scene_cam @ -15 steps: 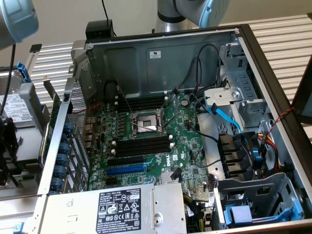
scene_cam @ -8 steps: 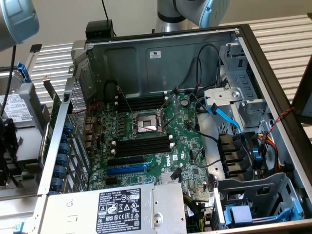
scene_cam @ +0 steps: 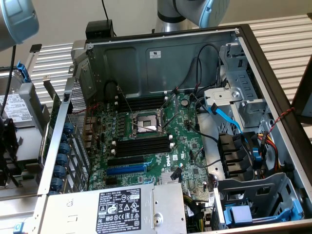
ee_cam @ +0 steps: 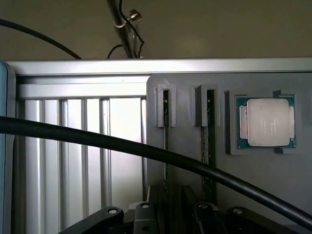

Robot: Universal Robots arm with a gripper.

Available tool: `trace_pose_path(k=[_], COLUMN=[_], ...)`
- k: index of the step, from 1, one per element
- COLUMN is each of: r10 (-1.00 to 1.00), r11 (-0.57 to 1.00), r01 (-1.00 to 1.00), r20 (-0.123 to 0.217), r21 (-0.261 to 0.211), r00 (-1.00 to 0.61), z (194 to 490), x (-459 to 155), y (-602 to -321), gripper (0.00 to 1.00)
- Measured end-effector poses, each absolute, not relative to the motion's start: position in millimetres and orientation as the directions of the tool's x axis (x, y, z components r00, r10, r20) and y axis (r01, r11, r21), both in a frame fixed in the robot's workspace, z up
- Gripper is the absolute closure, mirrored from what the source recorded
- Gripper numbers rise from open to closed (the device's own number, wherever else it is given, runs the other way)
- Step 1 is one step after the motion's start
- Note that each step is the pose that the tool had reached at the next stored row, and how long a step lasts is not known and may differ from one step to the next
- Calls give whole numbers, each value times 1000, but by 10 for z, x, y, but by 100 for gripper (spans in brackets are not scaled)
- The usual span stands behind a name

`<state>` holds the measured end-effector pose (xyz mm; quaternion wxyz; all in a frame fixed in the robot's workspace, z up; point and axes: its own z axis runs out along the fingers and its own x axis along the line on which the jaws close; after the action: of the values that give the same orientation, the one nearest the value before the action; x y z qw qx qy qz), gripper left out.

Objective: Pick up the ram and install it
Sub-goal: 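Pick up the ram and move it above insertion slot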

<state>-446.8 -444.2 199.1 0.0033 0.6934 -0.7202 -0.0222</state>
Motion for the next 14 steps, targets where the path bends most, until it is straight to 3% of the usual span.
trace_pose_path(k=[5, 6, 7, 9, 14], r10=[-999, -999, -999, -999, -999], r11=[38, 38, 38, 37, 38], r01=[-999, -999, -999, -999, -999], r20=[-26, -26, -26, -26, -26], r21=[37, 37, 37, 37, 37], r00=[-38, -38, -39, -38, -38], z=[1991, 1991, 1991, 1991, 1991], x=[-4470, -4470, -4470, -4470, -4470], y=[-4442, -4442, -4442, -4442, -4442], gripper=[67, 76, 76, 87, 88])
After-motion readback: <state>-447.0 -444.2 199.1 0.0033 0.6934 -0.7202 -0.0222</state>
